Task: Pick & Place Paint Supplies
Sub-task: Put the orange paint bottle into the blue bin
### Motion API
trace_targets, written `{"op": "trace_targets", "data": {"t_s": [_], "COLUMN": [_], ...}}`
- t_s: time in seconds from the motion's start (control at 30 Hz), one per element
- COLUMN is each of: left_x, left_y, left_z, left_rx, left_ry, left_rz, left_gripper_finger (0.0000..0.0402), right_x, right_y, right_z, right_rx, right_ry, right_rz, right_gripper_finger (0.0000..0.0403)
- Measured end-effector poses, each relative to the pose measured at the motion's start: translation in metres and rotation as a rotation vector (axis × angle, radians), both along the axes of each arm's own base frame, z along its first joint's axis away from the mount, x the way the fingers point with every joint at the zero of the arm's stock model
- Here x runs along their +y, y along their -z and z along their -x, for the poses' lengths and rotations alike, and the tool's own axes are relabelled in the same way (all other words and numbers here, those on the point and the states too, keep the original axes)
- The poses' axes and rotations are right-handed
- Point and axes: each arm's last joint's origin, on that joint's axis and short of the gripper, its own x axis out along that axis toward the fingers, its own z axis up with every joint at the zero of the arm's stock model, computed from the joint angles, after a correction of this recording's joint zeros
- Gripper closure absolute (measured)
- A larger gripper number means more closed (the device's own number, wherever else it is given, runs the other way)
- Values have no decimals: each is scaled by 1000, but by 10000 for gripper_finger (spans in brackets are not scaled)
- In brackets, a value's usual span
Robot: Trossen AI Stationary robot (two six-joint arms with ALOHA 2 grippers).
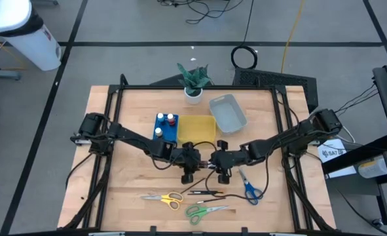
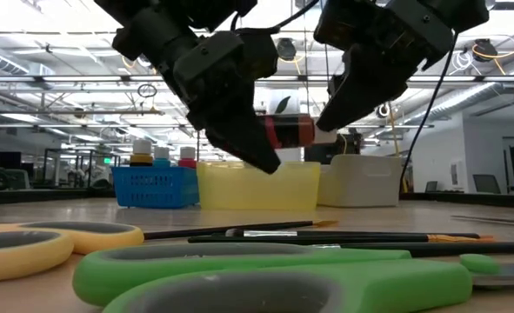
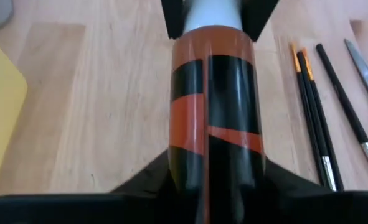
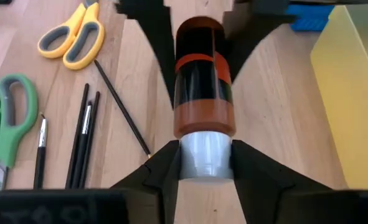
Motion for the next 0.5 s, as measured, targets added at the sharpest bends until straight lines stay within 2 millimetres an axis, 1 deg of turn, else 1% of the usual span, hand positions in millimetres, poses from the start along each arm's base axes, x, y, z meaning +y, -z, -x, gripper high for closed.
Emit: {"op": "trace_targets", "data": {"t_s": [0.03, 0.07, 0.17, 0.23, 0.3, 0.4, 0.5], "left_x": [-1, -2, -4, -5, -7, -7, -4], "left_y": [-1, -2, -3, -6, -12, -18, -24], "left_z": [0, 0, -1, -4, -8, -13, -14], "left_rx": [-2, -9, -33, -79, -162, -303, -470], "left_ry": [4, 5, 16, 29, 39, 76, 153], "left_rz": [1, 1, -13, -27, -36, -46, -11], "left_gripper_finger": [290, 294, 294, 294, 294, 294, 294], "right_x": [-1, -1, -6, -8, -10, -7, -6], "right_y": [-2, -4, -11, -16, -23, -29, -30], "right_z": [2, 5, 21, 31, 41, 55, 67], "right_rx": [11, 26, 113, 155, 190, 198, 126], "right_ry": [-4, 0, 40, 87, 123, 125, 140], "right_rz": [-6, -14, -35, -63, -80, -69, -20], "right_gripper_finger": [272, 267, 255, 251, 250, 252, 257]}}
